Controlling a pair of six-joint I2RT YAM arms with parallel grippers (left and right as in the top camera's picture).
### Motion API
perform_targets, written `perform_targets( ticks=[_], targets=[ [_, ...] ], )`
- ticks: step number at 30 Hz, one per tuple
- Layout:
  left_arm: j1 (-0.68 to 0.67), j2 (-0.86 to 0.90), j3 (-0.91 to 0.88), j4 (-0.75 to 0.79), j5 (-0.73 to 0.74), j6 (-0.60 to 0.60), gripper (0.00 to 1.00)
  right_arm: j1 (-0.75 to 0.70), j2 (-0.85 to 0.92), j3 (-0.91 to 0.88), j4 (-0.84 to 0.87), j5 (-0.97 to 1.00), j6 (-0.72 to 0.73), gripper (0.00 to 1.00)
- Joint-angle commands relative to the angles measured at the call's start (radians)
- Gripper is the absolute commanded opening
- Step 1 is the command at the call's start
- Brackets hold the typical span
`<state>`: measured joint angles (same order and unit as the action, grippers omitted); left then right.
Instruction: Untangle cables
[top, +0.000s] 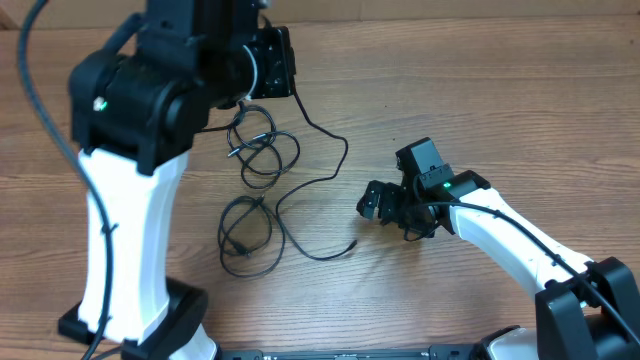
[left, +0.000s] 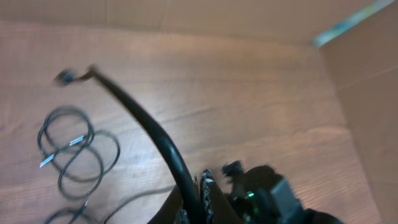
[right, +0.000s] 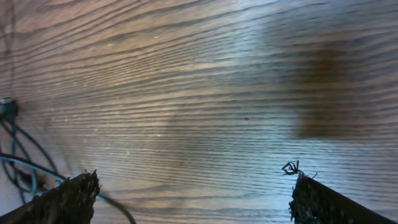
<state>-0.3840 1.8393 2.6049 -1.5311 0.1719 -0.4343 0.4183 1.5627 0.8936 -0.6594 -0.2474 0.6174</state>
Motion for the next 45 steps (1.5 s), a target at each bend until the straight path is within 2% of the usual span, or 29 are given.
perform_targets(
  ticks=[1,6,15,21,23,25,29,31,32,33,34,45],
  targets=[
    [0.004,0.093,0.008,-0.030,0.011,0.020,0.06,-0.015,0.002,-0.006,-0.005,0.038,0.002,1.00],
    [-0.007,0.191,0.008,-0.043,0.135,0.089,0.04,-0.027,0.002,-0.006,-0.024,0.057,-0.050,1.00],
    [-0.064,0.366,0.008,-0.018,0.137,0.090,0.08,-0.027,0.002,-0.006,-0.031,0.101,-0.042,1.00],
    [-0.099,0.451,0.008,-0.013,0.135,0.091,0.13,-0.027,0.002,-0.006,-0.030,0.117,-0.042,1.00],
    [-0.106,0.473,0.008,-0.014,0.136,0.091,0.20,-0.027,0.002,-0.006,-0.030,0.117,-0.042,1.00],
    [-0.109,0.488,0.008,-0.021,0.135,0.092,0.35,-0.027,0.002,-0.006,-0.030,0.117,-0.042,1.00],
    [-0.108,0.492,0.008,-0.030,0.124,0.098,0.52,-0.027,0.002,-0.006,-0.029,0.124,-0.042,1.00],
    [-0.106,0.492,0.008,-0.042,0.102,0.098,0.73,-0.027,0.002,-0.006,-0.029,0.124,-0.042,1.00],
    [-0.104,0.492,0.008,-0.051,0.089,0.098,0.88,-0.027,0.002,-0.006,-0.029,0.124,-0.042,1.00],
    [-0.100,0.492,0.008,-0.064,0.077,0.099,0.97,-0.027,0.002,-0.006,-0.030,0.124,-0.042,1.00],
    [-0.097,0.492,0.008,-0.074,0.075,0.099,1.00,-0.027,0.002,-0.007,-0.030,0.125,-0.043,1.00],
    [-0.028,0.459,0.010,-0.159,0.087,0.135,1.00,-0.027,0.002,-0.011,-0.027,0.127,-0.043,1.00]
  ],
)
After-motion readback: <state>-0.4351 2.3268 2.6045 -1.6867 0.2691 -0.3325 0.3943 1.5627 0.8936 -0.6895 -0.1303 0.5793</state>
